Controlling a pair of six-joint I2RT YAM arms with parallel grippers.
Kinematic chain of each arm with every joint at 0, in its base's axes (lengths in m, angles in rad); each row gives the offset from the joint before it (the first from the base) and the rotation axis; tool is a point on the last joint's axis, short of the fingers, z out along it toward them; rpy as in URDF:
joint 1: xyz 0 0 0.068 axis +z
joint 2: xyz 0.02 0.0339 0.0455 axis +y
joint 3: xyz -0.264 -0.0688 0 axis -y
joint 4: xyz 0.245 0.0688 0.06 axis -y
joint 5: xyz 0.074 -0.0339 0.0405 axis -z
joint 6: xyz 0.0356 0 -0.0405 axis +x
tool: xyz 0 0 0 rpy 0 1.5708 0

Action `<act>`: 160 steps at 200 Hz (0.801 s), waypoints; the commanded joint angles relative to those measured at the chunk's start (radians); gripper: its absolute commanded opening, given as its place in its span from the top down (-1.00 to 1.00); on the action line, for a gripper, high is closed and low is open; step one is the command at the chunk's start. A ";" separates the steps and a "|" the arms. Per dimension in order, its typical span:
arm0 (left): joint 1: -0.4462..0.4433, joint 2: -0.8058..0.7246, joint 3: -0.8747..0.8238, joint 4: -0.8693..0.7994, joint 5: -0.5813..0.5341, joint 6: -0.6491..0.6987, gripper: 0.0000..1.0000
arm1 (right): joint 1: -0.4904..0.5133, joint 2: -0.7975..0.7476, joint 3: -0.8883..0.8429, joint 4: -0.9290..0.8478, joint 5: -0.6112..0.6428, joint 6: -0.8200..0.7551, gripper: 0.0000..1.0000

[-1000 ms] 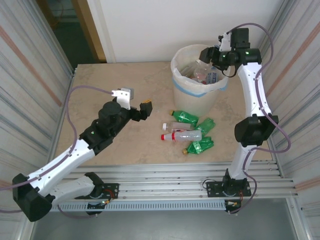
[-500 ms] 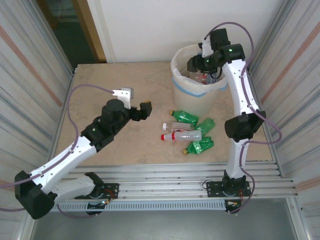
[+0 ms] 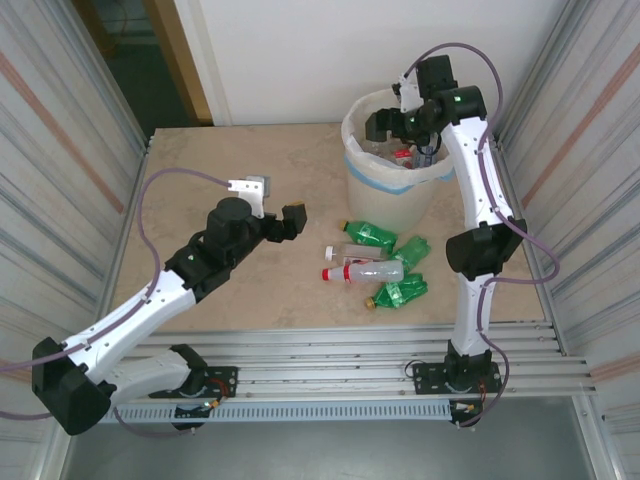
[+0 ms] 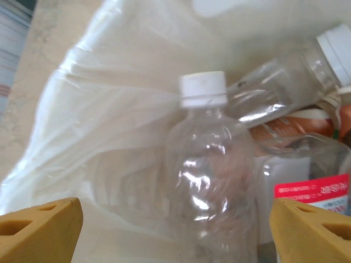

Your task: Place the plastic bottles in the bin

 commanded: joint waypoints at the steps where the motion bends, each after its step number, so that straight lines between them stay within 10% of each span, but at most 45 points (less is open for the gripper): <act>1: 0.009 0.008 0.035 0.012 0.010 -0.009 -0.97 | -0.014 -0.024 0.025 0.044 -0.082 0.029 -0.73; 66: 0.008 0.043 0.040 0.019 0.117 0.095 -0.97 | -0.040 -0.113 0.017 0.093 -0.132 0.061 -0.63; 160: -0.178 0.200 -0.056 0.242 0.286 0.678 -0.89 | -0.053 -0.421 -0.327 0.144 0.202 0.055 -0.98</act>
